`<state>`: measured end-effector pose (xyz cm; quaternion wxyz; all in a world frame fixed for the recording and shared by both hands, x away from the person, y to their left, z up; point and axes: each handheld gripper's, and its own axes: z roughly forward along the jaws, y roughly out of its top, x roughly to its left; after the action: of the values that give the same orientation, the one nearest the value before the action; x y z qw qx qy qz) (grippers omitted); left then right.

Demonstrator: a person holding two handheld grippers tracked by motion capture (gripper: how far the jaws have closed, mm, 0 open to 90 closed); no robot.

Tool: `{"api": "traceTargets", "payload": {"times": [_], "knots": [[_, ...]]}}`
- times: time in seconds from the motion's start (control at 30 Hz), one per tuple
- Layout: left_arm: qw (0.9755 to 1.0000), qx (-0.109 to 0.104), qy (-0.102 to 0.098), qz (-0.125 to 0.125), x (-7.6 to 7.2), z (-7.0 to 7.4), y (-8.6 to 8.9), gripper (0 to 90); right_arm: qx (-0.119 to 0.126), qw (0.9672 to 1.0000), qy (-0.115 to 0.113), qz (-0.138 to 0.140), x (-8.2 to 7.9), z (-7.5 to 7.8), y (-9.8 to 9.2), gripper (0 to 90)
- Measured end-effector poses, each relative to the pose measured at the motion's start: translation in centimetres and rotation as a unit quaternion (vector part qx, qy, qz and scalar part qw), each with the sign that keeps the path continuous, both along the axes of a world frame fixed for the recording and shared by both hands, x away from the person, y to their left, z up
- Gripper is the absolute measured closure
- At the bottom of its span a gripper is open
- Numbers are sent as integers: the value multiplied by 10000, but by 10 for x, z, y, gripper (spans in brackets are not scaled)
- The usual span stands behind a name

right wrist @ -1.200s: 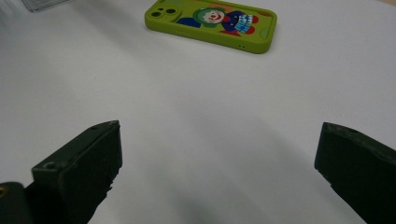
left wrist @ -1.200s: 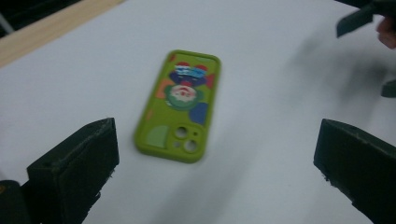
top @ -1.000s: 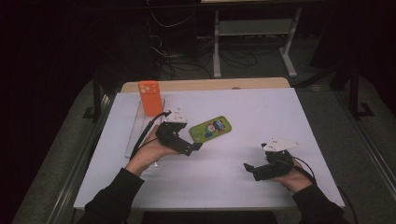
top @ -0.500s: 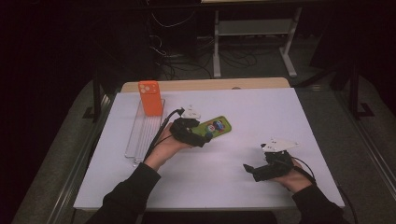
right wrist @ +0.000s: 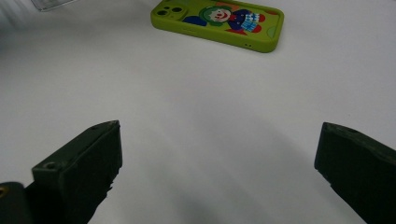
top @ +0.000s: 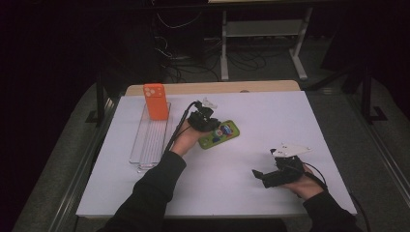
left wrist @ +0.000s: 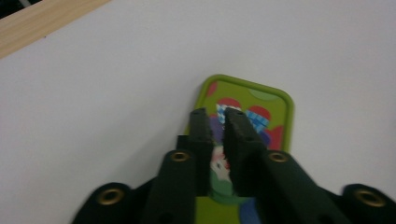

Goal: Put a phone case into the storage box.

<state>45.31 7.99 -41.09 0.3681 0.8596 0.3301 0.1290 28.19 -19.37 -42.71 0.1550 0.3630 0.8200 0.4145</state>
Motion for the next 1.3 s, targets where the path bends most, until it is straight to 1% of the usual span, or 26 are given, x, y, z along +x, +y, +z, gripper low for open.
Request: {"api": "traceTargets", "payload": {"times": [0.03,0.07,0.1,0.2,0.27,0.3,0.47,0.57,0.67,0.7,0.73,0.77,0.8,0.83,0.87,0.9,0.93,1.0,1.03,1.1,1.13,1.17,1.2,1.23,1.27,1.3], "knots": [[10000,41,57,55,5,-1,-1,842,-7,10000,-3,-4,0,0,0,0],[9999,0,109,95,9,-4,-3,876,-3,10000,2,1,0,0,0,0],[9999,78,98,83,14,-5,-3,894,-9,10000,5,5,0,0,0,0],[9997,67,185,133,27,-10,-6,897,-16,10000,2,17,-1,0,0,0],[9994,34,231,238,33,-14,-10,897,-23,10000,-10,15,0,-1,0,0],[9994,85,237,227,37,-16,-11,897,-13,10000,-13,17,0,-1,0,0],[9987,57,360,356,47,-24,-14,897,24,10000,-31,35,0,-1,-1,0],[9985,120,444,298,49,-29,-17,897,19,10000,-4,46,1,-1,-1,0],[9982,129,519,286,48,-32,-19,897,49,10000,-38,50,1,-1,-2,0],[9979,201,563,231,48,-32,-19,898,45,10000,-41,57,1,-1,-2,0],[9981,165,550,229,47,-33,-20,898,54,10000,-43,54,1,-1,-2,0],[9979,132,602,212,46,-33,-20,898,54,10000,-40,51,1,-1,-2,0],[9979,155,613,134,46,-33,-21,898,56,10000,-36,46,1,-1,-2,0],[9980,102,617,119,44,-33,-22,898,60,10000,-33,38,1,-1,-2,0],[9979,125,632,51,42,-33,-22,898,61,10000,-34,38,1,-1,-2,0],[9975,219,663,-60,41,-32,-21,899,61,10000,-29,34,1,-1,-2,0],[9976,104,681,-74,39,-33,-22,898,65,10000,-27,29,1,-1,-2,0],[9971,10,742,-150,34,-33,-24,898,60,10000,-28,18,0,0,-2,0],[9964,-41,820,-196,30,-33,-26,898,55,10000,-33,25,1,-1,-3,0],[9955,7,869,-372,24,-32,-28,898,47,10000,-16,16,0,-1,-3,0],[9951,-67,892,-425,19,-32,-31,898,50,10000,10,7,0,-1,-3,0],[9942,37,912,-566,16,-31,-31,899,48,10000,12,10,0,-1,-3,0],[9938,-1,935,-597,12,-31,-33,898,43,10000,12,10,0,-1,-3,0],[9924,163,943,-779,10,-30,-33,898,46,10000,24,13,0,-1,-3,0],[9923,48,961,-786,5,-30,-36,898,47,10000,26,9,0,-1,-3,0],[9913,124,978,-876,2,-29,-36,899,46,10000,31,1,0,-1,-2,0]]}}
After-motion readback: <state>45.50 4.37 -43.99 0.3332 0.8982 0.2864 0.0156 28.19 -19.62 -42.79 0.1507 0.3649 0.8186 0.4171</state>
